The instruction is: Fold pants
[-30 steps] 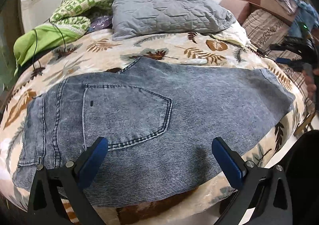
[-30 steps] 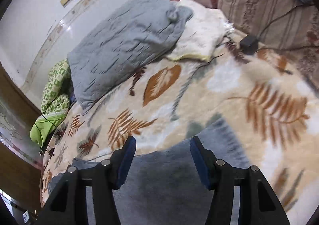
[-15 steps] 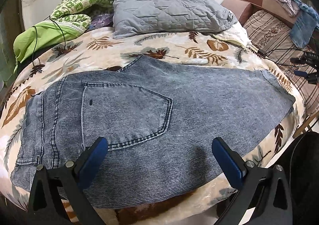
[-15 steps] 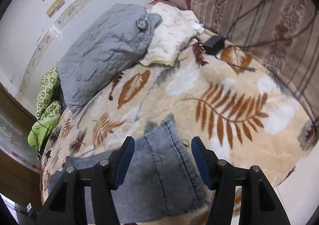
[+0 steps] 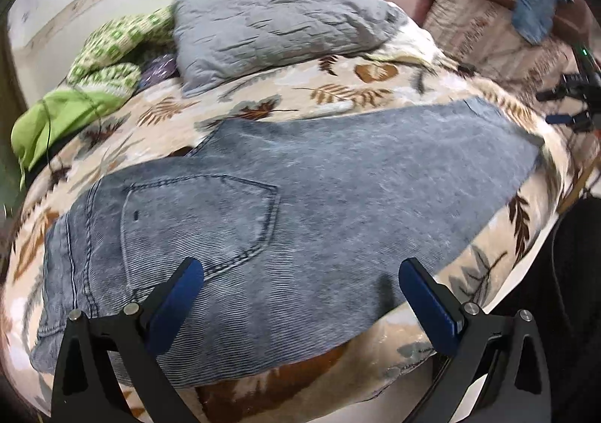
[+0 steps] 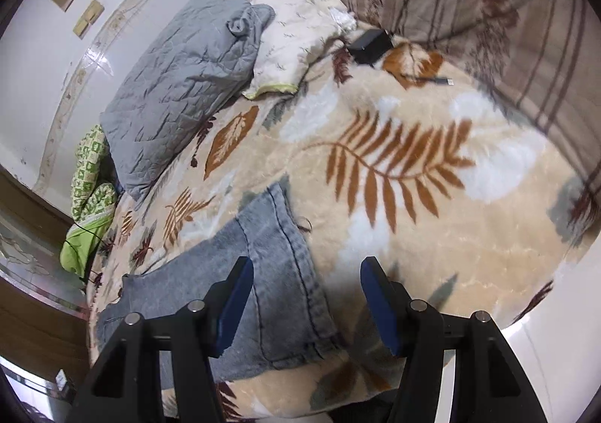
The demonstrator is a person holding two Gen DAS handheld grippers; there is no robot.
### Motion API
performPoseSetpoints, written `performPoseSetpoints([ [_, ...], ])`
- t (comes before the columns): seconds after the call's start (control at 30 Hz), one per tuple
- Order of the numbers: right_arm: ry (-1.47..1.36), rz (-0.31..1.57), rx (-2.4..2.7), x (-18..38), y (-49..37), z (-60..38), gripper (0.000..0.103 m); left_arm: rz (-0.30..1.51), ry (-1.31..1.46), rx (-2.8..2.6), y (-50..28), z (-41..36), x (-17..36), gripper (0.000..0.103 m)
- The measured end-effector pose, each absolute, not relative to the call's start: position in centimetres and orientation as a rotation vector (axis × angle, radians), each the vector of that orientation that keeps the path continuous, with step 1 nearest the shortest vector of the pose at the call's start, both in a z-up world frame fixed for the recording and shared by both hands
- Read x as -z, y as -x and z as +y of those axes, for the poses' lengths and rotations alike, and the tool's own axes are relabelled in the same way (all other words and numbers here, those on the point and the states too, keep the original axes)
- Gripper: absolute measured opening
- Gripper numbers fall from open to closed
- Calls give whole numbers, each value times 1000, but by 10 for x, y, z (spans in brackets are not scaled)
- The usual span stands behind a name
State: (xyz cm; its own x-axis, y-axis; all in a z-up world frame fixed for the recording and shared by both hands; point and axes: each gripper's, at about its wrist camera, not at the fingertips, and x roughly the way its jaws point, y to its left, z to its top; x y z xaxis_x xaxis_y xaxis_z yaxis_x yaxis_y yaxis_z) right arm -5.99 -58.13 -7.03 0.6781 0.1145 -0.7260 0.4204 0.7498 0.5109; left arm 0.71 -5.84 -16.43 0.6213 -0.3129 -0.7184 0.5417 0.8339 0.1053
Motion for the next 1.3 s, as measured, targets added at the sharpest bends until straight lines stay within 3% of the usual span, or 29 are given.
performPoseSetpoints([
  [0.4,-887,954,44,135,52,-571,64,776,-329,497,-11,-61,169,103],
  [0.53,-936,902,-1,141,51,-572,76,780,-324,504,-11,-62,169,103],
  [0.67,-919,903,-45,141,40,-567,75,784,-326,508,-12,-65,170,103],
  [0.73,-900,915,-33,140,36,-563,69,781,-323,503,-13,-63,169,103],
  [0.8,-872,934,-3,138,34,-560,51,781,-310,492,-15,-61,167,103],
  [0.83,-860,946,8,138,33,-560,34,784,-299,486,-16,-58,167,103],
  [0.87,-859,950,4,138,33,-560,30,787,-287,479,-17,-56,166,103],
  [1.1,-836,887,-23,109,30,-546,21,821,-181,392,-33,-34,163,103],
  [1.3,-744,832,-60,48,15,-511,17,820,-122,307,-42,-16,157,103],
])
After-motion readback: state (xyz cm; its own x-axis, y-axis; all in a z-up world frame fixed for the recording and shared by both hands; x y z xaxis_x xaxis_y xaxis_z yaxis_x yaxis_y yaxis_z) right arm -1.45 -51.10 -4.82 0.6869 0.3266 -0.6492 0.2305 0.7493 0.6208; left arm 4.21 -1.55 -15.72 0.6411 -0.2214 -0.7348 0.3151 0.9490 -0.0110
